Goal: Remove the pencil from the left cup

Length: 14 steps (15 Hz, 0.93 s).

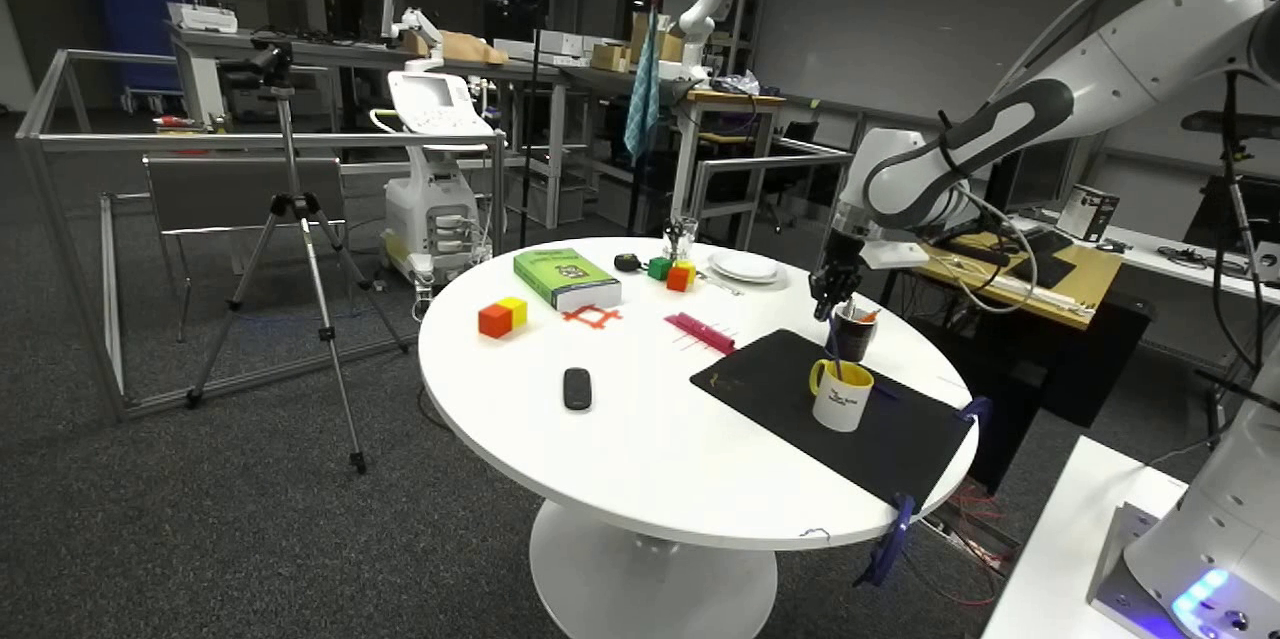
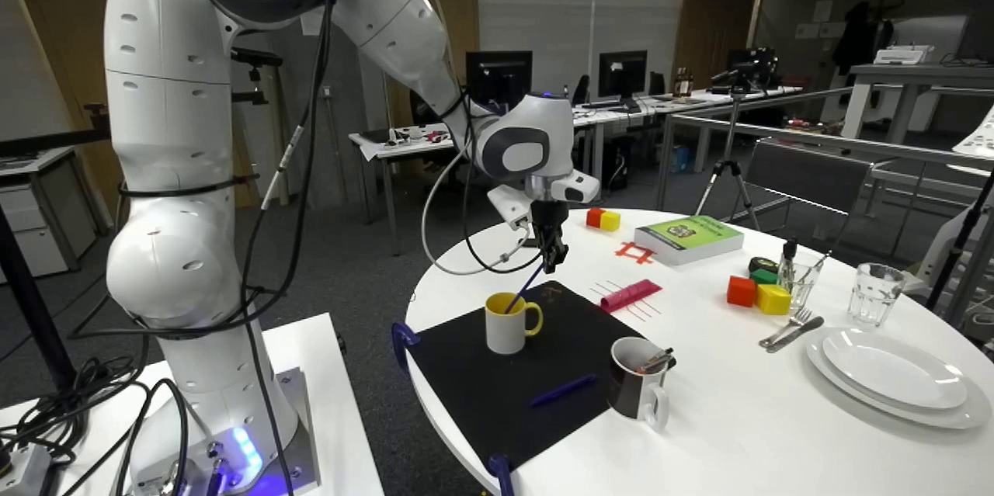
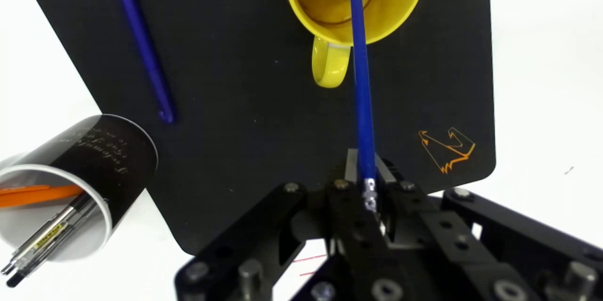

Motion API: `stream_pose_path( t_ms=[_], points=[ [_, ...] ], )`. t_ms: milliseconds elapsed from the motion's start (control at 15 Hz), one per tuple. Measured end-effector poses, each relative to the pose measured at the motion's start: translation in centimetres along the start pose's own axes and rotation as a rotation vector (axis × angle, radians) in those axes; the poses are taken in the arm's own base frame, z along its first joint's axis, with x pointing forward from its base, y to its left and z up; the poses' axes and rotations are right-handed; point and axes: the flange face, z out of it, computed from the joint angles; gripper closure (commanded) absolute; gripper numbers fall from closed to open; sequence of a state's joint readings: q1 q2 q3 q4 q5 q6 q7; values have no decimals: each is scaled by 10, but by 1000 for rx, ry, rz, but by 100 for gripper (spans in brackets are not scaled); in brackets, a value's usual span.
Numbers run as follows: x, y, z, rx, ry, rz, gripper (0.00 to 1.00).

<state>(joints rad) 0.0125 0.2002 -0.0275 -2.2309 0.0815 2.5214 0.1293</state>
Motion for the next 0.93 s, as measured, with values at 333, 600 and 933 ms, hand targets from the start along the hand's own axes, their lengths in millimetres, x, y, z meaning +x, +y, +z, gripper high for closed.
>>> stream_pose_path(
  t_ms=[333, 600, 933],
  points=[
    [2, 12, -32, 12, 54, 29, 98],
    [1, 32, -59, 34, 98, 85, 98],
    [2, 74, -84, 34, 145, 164, 98]
  ],
)
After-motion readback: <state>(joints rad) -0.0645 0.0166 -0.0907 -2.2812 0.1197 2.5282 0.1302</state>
